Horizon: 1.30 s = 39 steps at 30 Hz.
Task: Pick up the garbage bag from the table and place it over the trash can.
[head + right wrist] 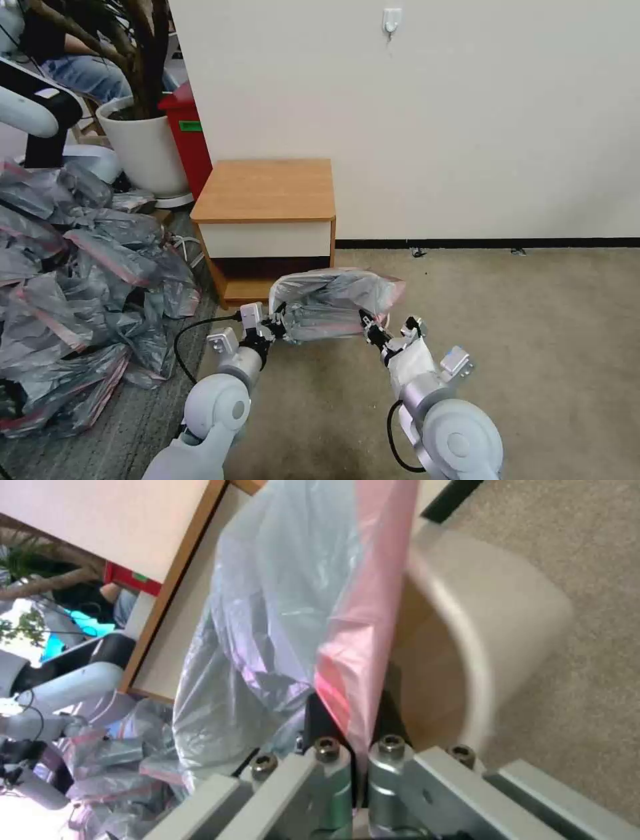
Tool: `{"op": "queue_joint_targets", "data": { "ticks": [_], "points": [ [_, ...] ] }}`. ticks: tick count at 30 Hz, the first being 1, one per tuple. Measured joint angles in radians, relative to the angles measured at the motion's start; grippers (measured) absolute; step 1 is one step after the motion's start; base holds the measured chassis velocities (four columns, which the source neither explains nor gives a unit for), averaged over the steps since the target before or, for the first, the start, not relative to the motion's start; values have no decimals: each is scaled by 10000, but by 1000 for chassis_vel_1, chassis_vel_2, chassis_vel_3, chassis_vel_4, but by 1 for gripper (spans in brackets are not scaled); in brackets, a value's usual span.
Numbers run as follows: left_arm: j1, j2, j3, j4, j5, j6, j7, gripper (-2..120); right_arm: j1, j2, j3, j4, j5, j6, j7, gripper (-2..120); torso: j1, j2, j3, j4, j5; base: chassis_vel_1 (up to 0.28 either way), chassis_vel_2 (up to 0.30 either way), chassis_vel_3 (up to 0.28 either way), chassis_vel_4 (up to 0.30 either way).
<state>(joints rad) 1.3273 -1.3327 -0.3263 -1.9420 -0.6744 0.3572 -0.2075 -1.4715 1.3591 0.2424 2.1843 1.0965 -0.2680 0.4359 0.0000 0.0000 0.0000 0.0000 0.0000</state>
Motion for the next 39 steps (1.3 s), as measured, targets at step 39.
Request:
{"op": "queue_joint_targets", "data": {
  "ticks": [39],
  "points": [
    [-237,-101,-201,171,-900,-105,-1085,3,-374,-22,44,218,-354,195,-18,0,-1,0,0,0,0,0,0,0,0]
  ]
}}
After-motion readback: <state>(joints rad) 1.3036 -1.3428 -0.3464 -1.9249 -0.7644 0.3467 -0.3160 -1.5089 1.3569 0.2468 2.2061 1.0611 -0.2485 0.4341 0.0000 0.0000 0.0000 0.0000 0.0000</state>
